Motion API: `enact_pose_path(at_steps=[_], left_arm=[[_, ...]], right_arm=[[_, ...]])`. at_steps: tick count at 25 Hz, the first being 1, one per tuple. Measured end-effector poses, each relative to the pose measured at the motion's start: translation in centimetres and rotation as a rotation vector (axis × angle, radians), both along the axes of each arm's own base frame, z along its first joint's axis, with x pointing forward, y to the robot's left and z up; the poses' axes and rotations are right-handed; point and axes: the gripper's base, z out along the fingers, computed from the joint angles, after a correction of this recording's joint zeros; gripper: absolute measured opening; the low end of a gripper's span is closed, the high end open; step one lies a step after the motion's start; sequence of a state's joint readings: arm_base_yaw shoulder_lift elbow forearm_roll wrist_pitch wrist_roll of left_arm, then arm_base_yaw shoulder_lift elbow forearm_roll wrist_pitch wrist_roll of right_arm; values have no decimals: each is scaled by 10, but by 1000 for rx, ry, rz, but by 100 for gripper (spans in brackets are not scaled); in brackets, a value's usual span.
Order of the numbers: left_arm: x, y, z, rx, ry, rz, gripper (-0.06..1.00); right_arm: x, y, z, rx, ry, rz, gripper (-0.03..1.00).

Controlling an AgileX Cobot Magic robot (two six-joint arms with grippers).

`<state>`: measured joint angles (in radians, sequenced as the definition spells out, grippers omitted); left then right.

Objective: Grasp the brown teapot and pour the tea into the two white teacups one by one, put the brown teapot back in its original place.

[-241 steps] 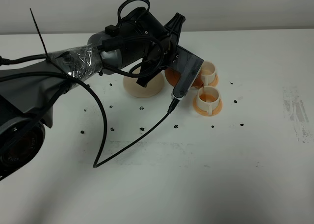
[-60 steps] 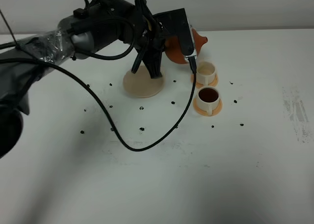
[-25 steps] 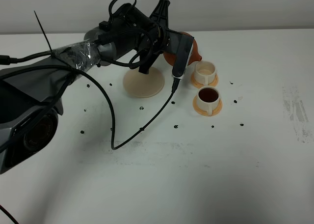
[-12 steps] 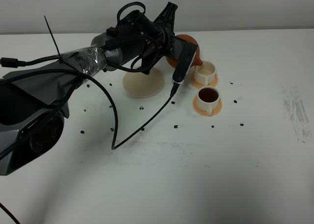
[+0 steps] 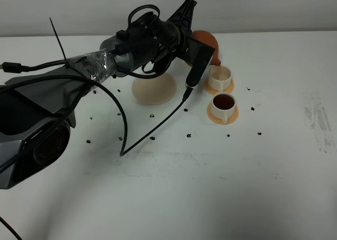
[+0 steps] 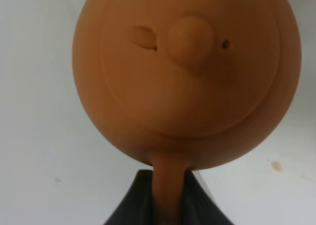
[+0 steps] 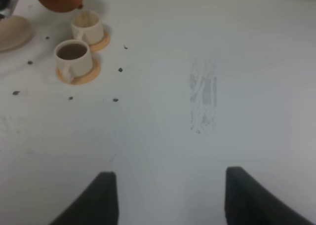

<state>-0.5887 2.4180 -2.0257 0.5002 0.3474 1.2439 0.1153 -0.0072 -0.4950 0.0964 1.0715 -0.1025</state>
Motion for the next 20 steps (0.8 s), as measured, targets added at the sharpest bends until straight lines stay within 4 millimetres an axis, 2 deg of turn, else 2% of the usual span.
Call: enact_pose_path(at_steps=[20], left_arm=[[4,-1,5,65,-92,-62,12]], right_arm=[[0,0,0,0,0,0,49]])
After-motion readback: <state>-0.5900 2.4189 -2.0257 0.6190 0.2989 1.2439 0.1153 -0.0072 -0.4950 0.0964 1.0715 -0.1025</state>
